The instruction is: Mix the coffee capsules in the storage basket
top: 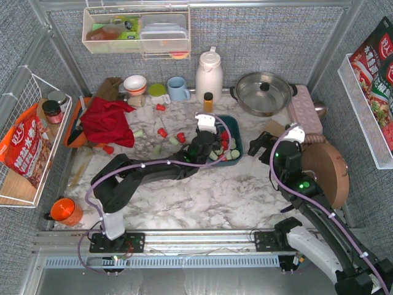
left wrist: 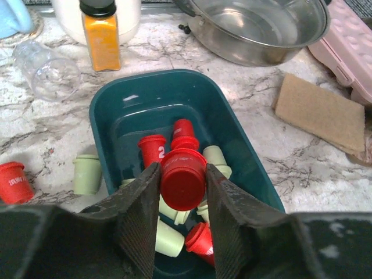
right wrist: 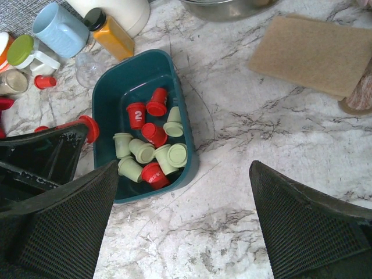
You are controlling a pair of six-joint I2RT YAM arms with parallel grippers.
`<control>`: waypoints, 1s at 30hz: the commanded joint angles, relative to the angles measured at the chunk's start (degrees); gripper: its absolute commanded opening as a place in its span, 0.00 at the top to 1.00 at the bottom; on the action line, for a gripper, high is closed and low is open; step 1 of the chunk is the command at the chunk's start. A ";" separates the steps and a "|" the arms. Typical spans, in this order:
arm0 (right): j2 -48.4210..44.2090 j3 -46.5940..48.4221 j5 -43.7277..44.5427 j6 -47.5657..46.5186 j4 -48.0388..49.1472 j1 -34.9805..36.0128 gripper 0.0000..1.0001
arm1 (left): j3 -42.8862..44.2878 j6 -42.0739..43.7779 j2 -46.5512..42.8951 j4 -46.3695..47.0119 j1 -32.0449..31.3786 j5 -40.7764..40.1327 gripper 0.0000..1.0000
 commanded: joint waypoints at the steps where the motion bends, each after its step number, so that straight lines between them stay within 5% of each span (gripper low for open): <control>1: 0.13 -0.48 -0.26 0.72 2.50 0.08 0.01 | -1.37 -4.73 -0.80 -0.90 1.18 0.23 0.47; 10: 1.83 -0.26 -1.03 0.65 2.54 0.00 0.01 | -13.80 -1.84 -9.95 11.10 1.69 0.24 0.06; 17: 2.98 -0.01 -1.59 0.44 2.53 0.00 0.01 | -14.67 -7.24 -16.14 -8.59 4.80 -12.43 0.02; 22: 3.43 0.13 -2.09 0.39 2.62 -0.01 0.01 | -17.79 -11.48 -19.48 -19.86 10.59 -9.72 0.03; 30: 3.95 0.28 -2.70 0.43 2.55 0.00 0.01 | -20.80 -9.07 -22.77 -25.44 22.40 1.22 0.03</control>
